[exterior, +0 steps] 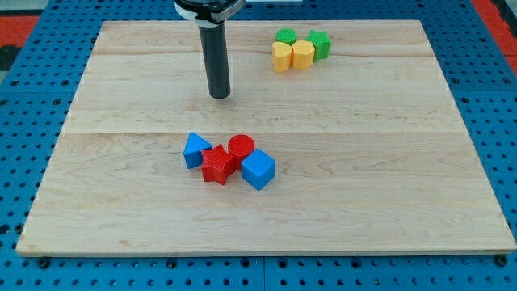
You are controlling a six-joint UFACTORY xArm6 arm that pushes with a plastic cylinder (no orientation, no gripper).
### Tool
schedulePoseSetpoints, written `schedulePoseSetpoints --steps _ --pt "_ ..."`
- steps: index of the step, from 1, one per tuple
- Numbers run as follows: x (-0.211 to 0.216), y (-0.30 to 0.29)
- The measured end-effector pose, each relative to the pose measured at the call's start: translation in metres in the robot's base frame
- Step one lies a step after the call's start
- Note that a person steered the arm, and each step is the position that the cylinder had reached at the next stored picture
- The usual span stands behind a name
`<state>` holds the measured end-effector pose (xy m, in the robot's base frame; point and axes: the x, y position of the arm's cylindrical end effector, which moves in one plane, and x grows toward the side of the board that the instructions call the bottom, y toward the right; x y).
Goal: Move the group of objects slightly left
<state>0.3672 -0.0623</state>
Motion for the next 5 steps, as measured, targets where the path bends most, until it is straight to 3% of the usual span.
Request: schedulePoseSetpoints --steps 3,5 --pt "0.000 0.014" --pt "0.000 0.063"
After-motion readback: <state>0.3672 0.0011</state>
